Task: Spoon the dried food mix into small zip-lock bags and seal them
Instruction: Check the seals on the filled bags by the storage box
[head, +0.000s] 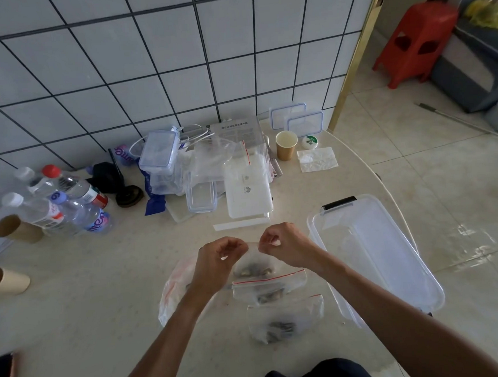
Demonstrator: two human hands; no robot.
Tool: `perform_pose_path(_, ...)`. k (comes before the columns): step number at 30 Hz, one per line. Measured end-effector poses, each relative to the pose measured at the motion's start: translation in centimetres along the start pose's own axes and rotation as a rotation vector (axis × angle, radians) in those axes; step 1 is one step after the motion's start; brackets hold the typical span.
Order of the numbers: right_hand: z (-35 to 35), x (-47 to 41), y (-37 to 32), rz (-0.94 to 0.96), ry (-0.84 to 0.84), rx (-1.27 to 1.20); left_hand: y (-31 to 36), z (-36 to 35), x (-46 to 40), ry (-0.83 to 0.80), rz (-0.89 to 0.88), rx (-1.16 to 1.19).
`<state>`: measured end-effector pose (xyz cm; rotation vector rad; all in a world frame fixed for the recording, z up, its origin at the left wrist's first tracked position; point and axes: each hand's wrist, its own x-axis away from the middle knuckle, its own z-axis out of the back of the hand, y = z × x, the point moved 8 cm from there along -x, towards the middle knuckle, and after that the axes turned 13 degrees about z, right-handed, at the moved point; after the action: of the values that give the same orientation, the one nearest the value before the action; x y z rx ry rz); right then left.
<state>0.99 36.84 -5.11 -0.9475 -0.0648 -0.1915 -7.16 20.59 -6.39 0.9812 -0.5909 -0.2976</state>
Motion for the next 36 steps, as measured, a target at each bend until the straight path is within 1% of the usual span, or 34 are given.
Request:
perform_pose_path(3, 0.0, 0.3, -0.1, 0.006, 0.027, -0.029, -0.1, 0.0, -0.1, 0.000, -0.011, -0.013)
perform_pose_path(6, 0.0, 0.4, 0.1, 0.005, 0.044, -0.038, -0.2, -0.3, -0.2, -0.057, -0.006, -0.037)
perform_pose_path(10, -0.4, 0.2, -0.5, 0.055, 0.004, 0.005, 0.4, -1.1, -0.2, -0.127, -0.018, -0.113)
perform_pose_path(15, -0.2, 0.3, -0.6, 0.060, 0.000, 0.019, 1.5, -1.1, -0.4, -0.092, -0.096, -0.111)
perform_pose_path(19, 1.0, 1.1, 1.1, 0.009, 0.033, 0.042, 0.8, -0.6, -0.5, -0.065, -0.055, -0.088)
perform_pose_path(21, 1.3, 1.5, 1.2, 0.016, 0.047, 0.053, 0.4, -0.7, -0.5, -0.074, -0.039, -0.102)
perform_pose_path(27, 0.8, 1.3, 0.7, 0.052, 0.033, 0.070, 1.2, -2.0, -0.5, -0.149, -0.059, -0.261)
perform_pose_path(31, 1.2, 1.3, 1.2, 0.037, 0.052, 0.062, 1.5, -1.5, -0.8, -0.107, -0.068, -0.225)
perform_pose_path(36, 2.8, 2.3, 3.3, -0.020, 0.128, -0.004, 0.5, -0.4, -1.0, -0.073, 0.005, -0.116)
